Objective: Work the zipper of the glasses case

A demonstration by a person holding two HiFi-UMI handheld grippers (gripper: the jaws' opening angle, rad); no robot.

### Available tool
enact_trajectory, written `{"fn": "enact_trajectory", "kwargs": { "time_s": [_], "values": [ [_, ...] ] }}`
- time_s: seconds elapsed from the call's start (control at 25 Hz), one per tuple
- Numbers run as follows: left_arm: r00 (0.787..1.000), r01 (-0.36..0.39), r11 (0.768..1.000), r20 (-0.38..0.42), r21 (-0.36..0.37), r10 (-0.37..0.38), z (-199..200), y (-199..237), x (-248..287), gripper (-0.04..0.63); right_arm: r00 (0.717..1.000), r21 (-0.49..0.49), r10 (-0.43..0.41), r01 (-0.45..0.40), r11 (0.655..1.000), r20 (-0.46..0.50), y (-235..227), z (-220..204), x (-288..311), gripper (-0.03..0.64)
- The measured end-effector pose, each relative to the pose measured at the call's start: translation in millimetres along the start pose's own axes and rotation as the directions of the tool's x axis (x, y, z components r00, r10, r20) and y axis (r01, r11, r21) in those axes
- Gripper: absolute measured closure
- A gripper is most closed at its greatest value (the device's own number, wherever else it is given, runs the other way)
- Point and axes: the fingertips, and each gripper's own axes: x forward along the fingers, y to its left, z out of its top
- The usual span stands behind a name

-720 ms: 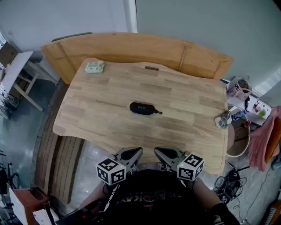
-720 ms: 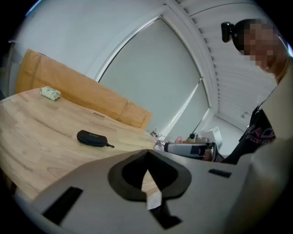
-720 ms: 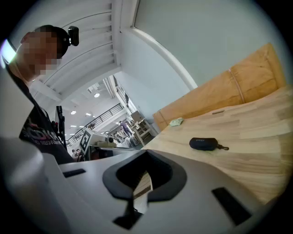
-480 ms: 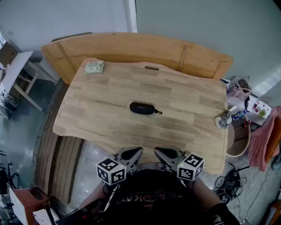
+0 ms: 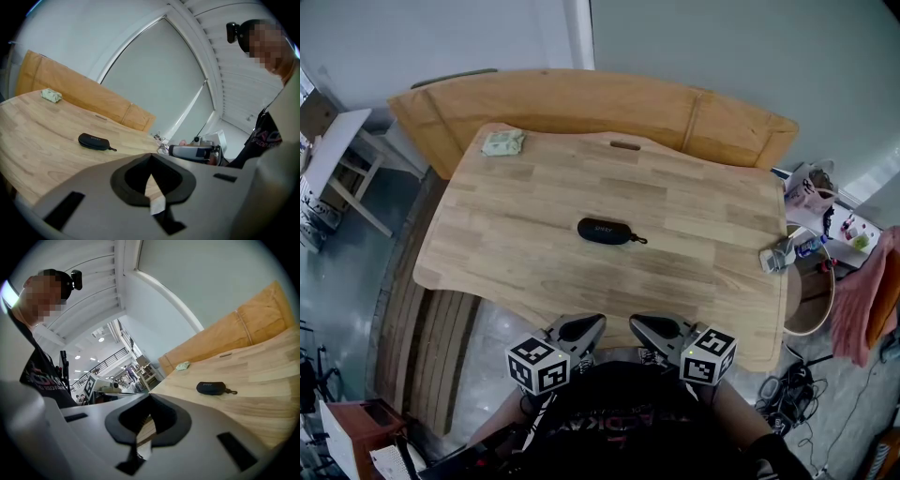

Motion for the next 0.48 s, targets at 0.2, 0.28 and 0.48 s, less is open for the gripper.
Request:
{"fn": "enact_trajectory", "kwargs": {
  "time_s": [0.2,0.28,0.48],
  "values": [
    [1.000,-0.001,1.000,0.002,-0.007,0.001,0.1,0.7,-0.1,0.591,1.000,0.008,0.005,-0.006,1.000,0.001,-0.8,0.4,-0.1,0.603],
    [1.000,-0.002,1.000,0.002,-0.008,0.002,0.2,0.9,-0.1,0.591,1.000,0.010,0.009,-0.009,1.000,0.002,-1.1,1.2,-0.2,0.603],
    [1.000,-0.007,1.000,0.004,-0.014,0.007,-0.4,1.1,0.2,0.591,1.000,0.009,0.014,-0.014,1.000,0.012,-4.1,4.5,-2.2,0.601]
  ]
}}
